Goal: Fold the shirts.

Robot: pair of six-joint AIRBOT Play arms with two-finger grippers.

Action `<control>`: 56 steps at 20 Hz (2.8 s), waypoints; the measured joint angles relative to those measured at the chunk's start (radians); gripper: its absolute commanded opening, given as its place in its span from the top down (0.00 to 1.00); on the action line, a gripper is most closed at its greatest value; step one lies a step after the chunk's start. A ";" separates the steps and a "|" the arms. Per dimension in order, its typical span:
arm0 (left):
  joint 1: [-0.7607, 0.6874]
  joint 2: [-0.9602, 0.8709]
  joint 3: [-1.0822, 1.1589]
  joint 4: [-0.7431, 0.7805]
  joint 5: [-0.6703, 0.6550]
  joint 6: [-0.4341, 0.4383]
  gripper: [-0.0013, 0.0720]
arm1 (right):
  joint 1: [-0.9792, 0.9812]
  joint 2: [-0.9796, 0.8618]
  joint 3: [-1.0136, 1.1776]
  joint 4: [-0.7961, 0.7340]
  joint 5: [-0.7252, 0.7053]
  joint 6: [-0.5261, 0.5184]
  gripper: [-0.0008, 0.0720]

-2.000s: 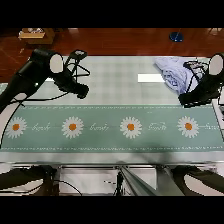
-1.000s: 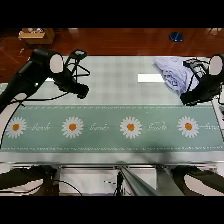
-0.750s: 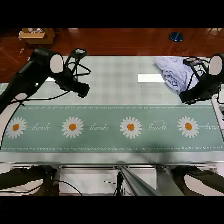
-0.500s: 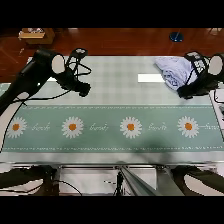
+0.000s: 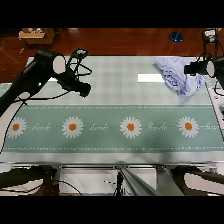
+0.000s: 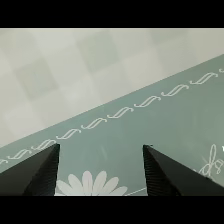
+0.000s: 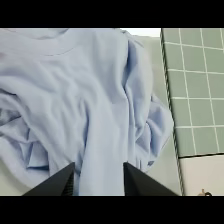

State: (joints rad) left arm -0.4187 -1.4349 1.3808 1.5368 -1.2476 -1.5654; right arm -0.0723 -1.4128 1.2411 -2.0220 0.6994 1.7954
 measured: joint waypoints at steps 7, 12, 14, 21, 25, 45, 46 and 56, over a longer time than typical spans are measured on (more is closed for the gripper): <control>0.000 0.053 0.000 -0.037 -0.003 -0.002 0.15 | -0.070 -0.182 0.006 0.003 -0.175 0.031 0.34; 0.000 0.076 0.001 -0.067 -0.003 -0.003 0.15 | -0.079 -0.283 0.016 0.005 -0.204 0.039 0.65; 0.000 0.079 0.001 -0.073 -0.003 -0.003 0.15 | -0.080 -0.306 0.018 0.003 -0.190 0.040 0.96; 0.000 0.109 0.083 -0.078 -0.005 0.012 0.45 | -0.080 -0.133 0.026 0.005 -0.129 -0.023 0.96; 0.000 0.167 0.262 -0.079 -0.014 0.040 0.45 | -0.045 0.134 0.089 0.049 -0.163 -0.037 0.96; 0.000 0.466 0.560 -0.037 -0.432 0.020 0.45 | 0.604 0.264 0.256 0.713 0.373 -0.217 0.96; 0.000 0.467 0.547 -0.036 -0.439 0.018 0.45 | 0.655 0.201 0.256 0.722 0.379 -0.228 0.96; 0.000 0.467 0.306 0.027 -0.434 0.051 0.44 | 0.728 0.021 0.258 0.683 0.443 -0.285 0.37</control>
State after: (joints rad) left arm -0.4187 -0.9684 1.6867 1.5639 -1.6814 -1.5146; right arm 0.6556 -1.3918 1.4994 -1.3392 1.1419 1.5105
